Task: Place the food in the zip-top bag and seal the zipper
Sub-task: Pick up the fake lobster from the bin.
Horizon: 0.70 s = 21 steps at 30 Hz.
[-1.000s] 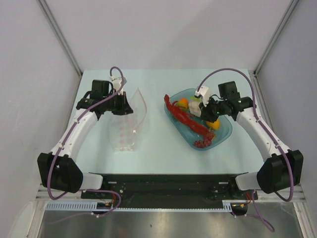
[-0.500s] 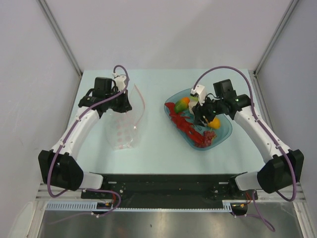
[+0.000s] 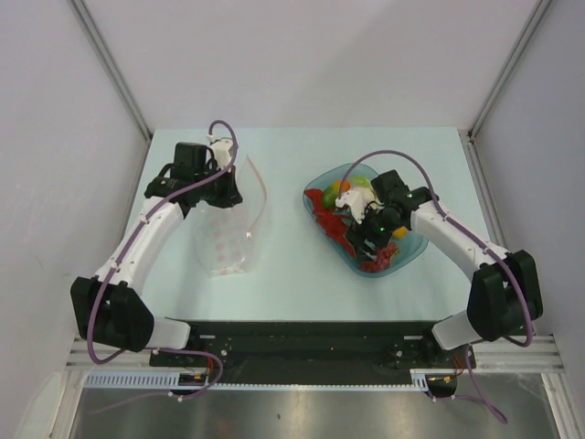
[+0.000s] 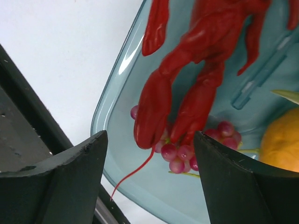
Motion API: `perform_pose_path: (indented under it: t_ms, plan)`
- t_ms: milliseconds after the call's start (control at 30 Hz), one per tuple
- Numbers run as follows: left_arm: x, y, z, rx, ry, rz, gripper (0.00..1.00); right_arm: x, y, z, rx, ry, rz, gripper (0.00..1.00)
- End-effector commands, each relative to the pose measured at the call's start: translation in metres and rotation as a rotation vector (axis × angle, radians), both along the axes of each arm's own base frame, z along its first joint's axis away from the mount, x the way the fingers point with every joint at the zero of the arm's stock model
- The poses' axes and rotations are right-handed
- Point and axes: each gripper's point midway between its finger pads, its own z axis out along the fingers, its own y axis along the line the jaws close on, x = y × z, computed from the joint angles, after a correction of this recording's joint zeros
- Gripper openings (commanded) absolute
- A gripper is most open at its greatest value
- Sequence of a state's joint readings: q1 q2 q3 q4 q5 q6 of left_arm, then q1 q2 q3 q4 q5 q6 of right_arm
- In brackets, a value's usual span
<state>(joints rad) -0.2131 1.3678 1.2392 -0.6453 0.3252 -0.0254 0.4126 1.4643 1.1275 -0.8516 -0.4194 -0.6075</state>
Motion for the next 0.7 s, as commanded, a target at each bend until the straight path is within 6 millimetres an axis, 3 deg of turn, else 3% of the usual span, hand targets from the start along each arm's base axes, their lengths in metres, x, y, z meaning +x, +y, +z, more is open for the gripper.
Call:
perform_pose_path:
  t_ms: [0,167,367,567,667]
  plan:
    - [0.000,0.001,0.008,0.005,-0.040,-0.005,0.00,0.007,0.002,-0.018,-0.085,-0.063,0.020,0.78]
    - [-0.001,-0.001,0.008,-0.001,-0.028,-0.003,0.00,0.014,-0.003,-0.042,-0.180,-0.100,0.018,0.77]
    - [-0.001,0.001,0.006,0.001,-0.026,0.005,0.00,0.021,0.000,-0.051,-0.215,-0.122,0.018,0.72]
    - [-0.003,0.001,0.005,0.000,-0.022,0.010,0.00,0.035,-0.003,-0.054,-0.238,-0.194,-0.022,0.56]
    - [-0.004,0.001,0.005,-0.002,-0.021,0.010,0.00,0.040,-0.006,-0.051,-0.243,-0.232,-0.040,0.32]
